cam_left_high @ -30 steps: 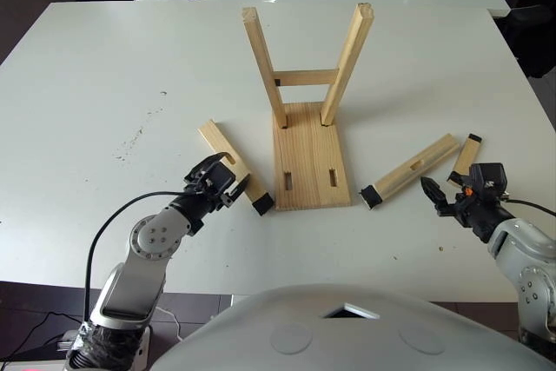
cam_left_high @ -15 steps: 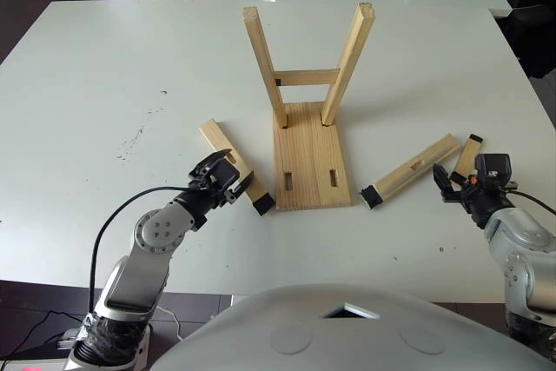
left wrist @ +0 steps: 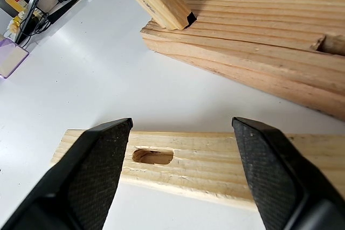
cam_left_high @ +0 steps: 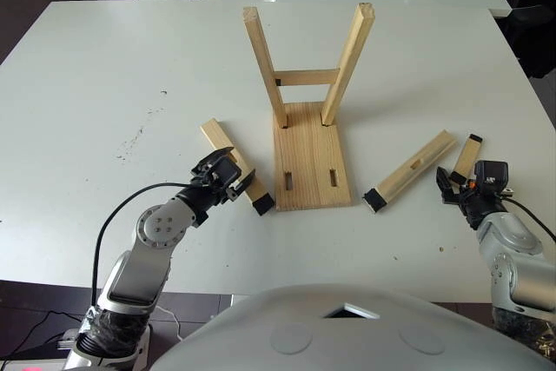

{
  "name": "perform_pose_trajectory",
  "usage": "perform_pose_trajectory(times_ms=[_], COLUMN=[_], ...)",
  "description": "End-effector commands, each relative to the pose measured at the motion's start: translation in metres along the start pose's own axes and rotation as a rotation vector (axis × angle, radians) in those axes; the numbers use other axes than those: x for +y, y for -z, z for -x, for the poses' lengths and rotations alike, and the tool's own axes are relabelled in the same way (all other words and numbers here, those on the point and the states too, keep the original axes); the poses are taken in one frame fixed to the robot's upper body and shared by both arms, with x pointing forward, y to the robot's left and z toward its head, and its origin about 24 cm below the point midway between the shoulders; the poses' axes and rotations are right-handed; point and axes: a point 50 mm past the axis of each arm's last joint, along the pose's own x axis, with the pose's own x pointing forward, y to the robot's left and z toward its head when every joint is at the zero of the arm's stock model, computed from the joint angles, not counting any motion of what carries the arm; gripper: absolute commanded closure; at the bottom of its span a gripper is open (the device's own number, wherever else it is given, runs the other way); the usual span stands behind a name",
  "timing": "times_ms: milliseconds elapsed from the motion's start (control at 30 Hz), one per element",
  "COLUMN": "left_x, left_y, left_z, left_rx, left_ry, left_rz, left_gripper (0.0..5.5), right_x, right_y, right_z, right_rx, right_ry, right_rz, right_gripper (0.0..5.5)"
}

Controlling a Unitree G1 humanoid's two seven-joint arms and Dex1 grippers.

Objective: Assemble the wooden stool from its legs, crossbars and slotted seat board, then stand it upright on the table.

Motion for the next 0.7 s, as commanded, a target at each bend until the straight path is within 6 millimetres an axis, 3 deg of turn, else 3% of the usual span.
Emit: perform_pose_trajectory(times_ms=[33,467,700], left_x=[-0.001,-0.003,0.001], left_y=[0.003,0.004,0.002], left_z=[-0.001,0.000,0.001], left_rx=[0.022,0.026,0.022], left_ry=[0.016,0.006,-0.008], left_rz=[-0.012,-0.011,-0.017], left_gripper=[2.06,2.06,2.06], right_x=[-0.001,-0.007,-0.015], right_y=[0.017,0.021,0.014], right_z=[0.001,0.005,0.004], right_rx=[0.090,0.128,0.087], right_ry=[0.016,0.061,0.103], right_rz=[-0.055,-0.121,-0.150], right_gripper=[1.90,4.10,4.18])
